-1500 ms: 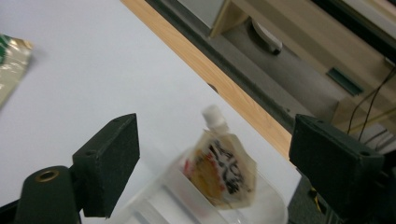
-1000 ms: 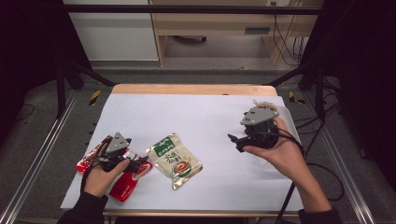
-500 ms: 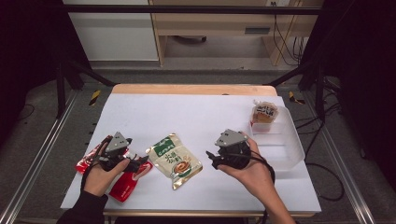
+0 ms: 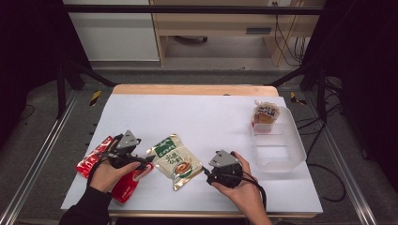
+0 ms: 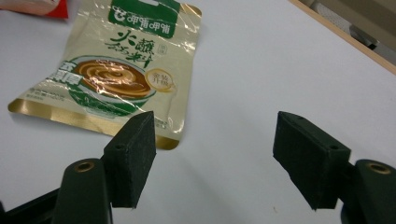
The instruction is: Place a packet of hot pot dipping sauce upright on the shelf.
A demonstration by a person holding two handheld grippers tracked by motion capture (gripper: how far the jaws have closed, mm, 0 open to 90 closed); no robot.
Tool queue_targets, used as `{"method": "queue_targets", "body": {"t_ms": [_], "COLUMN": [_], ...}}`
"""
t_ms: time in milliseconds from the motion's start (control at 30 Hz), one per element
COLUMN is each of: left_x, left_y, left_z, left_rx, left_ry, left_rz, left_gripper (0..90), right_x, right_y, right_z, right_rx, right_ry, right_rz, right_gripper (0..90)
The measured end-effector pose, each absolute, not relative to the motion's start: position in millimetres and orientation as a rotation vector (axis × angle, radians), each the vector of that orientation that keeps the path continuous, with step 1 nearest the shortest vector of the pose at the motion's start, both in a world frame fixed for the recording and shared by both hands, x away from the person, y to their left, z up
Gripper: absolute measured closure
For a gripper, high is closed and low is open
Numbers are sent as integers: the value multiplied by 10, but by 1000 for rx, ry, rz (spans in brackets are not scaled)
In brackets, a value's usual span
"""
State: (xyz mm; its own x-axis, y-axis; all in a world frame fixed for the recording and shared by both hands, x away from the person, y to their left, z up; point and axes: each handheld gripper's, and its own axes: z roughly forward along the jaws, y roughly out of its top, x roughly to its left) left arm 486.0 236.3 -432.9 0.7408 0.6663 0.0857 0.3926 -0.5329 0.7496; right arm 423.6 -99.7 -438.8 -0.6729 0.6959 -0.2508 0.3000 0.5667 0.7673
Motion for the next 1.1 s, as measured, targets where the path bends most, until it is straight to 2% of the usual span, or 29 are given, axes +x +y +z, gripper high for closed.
{"method": "queue_targets", "body": {"t_ms": [333,1100], "left_x": [4971,5053], "left_y": [2262,2244], "left_z": [-4495,-4592], "left_rx": [2271,2303], "left_ry": [799,868], "left_rz": [456,373], "left_gripper": [220,356], "right_x": [4230,4252], "right_y": [-1000,-1010], "right_z": [-4470,-4521], "right_rx": [828,815], "right_ry": [2252,2286], "right_rz": [954,916], "right_gripper": [298,284]}}
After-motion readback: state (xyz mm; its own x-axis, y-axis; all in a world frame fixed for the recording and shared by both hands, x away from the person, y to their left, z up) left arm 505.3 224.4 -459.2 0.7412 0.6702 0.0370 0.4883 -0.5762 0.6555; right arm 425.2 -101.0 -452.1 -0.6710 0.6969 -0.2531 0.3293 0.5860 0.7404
